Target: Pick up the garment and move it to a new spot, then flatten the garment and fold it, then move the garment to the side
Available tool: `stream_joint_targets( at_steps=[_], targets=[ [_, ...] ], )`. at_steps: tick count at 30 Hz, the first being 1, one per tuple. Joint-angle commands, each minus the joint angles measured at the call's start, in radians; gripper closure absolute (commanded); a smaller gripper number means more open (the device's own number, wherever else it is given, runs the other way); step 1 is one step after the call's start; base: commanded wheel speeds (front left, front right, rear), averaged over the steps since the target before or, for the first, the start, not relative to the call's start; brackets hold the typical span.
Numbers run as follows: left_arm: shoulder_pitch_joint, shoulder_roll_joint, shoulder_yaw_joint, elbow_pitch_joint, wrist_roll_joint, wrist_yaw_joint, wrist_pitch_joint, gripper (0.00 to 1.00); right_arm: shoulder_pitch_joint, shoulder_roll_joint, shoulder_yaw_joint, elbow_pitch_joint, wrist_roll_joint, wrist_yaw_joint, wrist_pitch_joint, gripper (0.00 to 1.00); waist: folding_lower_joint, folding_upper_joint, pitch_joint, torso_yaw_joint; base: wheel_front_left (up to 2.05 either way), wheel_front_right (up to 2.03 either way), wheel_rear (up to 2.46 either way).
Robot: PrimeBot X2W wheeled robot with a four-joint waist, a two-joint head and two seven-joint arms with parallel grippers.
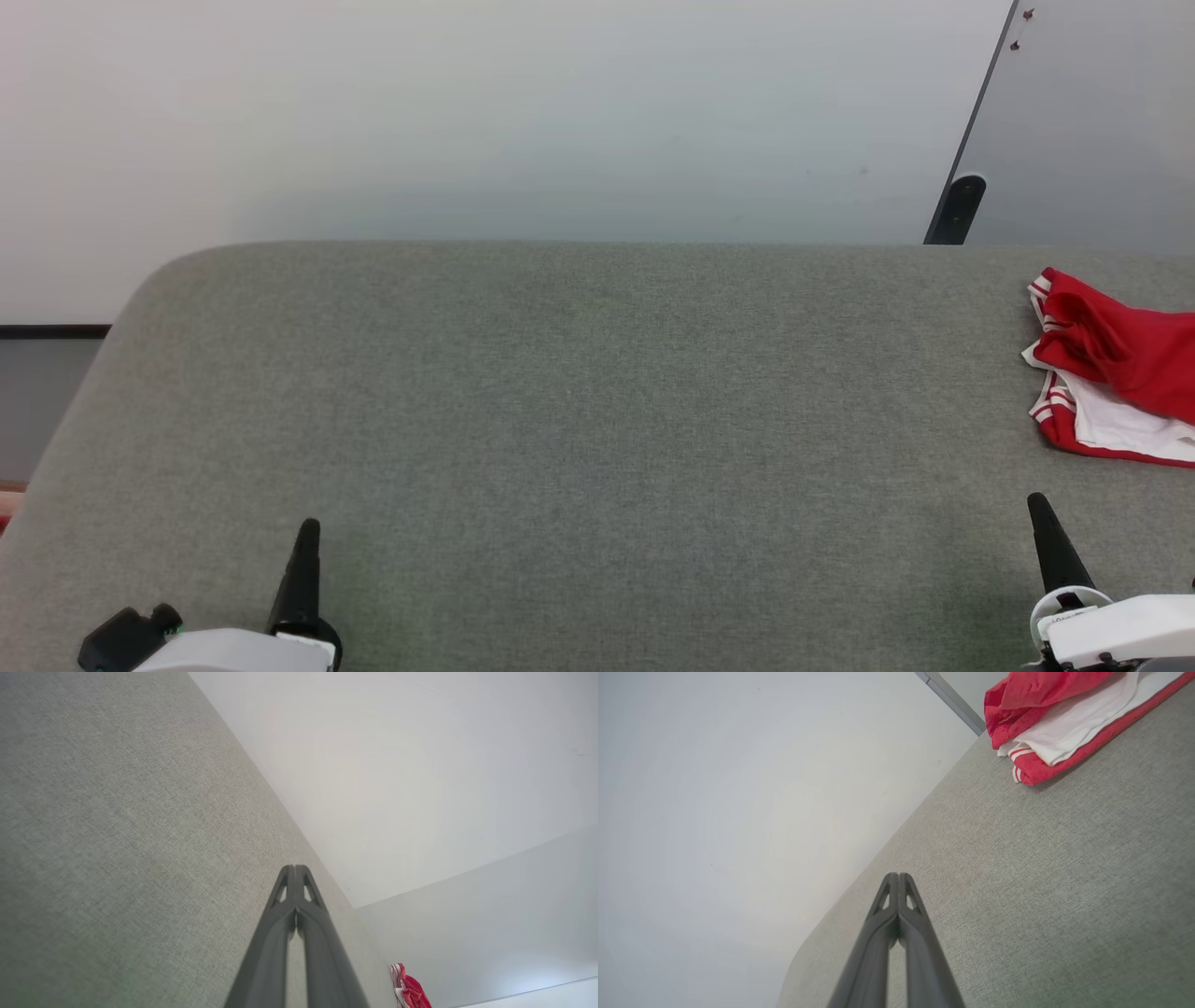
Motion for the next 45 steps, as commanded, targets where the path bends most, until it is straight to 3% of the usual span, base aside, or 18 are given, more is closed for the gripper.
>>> stream_joint_targets(
  at_steps=[1, 45],
  targets=[
    [-0.019, 0.002, 0.005, -0.008, -0.023, -0.003, 0.004, 1.00, -0.023, 0.000, -0.005, -0.011, 0.021, -0.001, 0.006, 1.00, 0.0000, -0.0001, 0.000, 0.000, 0.00, 0.00, 0.00],
    [-0.079, -0.037, 0.017, 0.006, -0.385, -0.004, 0.111, 1.00, -0.054, 0.050, -0.023, -0.011, 0.418, -0.001, 0.084, 1.00, 0.0000, -0.0001, 0.013, -0.008, 0.00, 0.00, 0.00]
  ],
)
